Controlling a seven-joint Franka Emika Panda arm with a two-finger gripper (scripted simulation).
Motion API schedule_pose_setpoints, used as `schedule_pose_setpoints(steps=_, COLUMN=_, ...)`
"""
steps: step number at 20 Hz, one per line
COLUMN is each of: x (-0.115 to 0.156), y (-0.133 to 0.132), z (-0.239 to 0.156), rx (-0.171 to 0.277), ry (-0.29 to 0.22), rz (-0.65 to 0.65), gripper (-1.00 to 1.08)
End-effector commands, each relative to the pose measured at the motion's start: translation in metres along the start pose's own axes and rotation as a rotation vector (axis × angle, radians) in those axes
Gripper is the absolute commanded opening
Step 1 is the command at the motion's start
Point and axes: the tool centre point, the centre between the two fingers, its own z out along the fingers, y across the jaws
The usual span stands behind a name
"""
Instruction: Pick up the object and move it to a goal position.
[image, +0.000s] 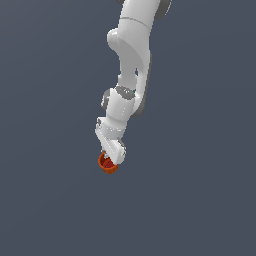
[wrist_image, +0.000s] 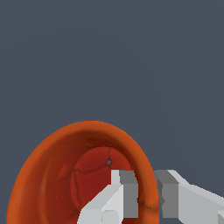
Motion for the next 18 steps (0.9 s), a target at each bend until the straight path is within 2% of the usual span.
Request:
schedule_pose_setpoints(steps=1, x=0.011, y=-0.015, z=-0.001, rx=0.002, ry=0.0, rz=0.001, gripper=-1.0)
schedule_pose_setpoints(steps=9, x=0.032, y=-0.045, z=0.0, rx=0.002, ry=0.0, rz=0.0, gripper=-1.0)
schedule_pose_setpoints(steps=18, x=0.04, y=-0.056, z=0.001, rx=0.001, ry=0.0, rz=-0.001, gripper=-1.0)
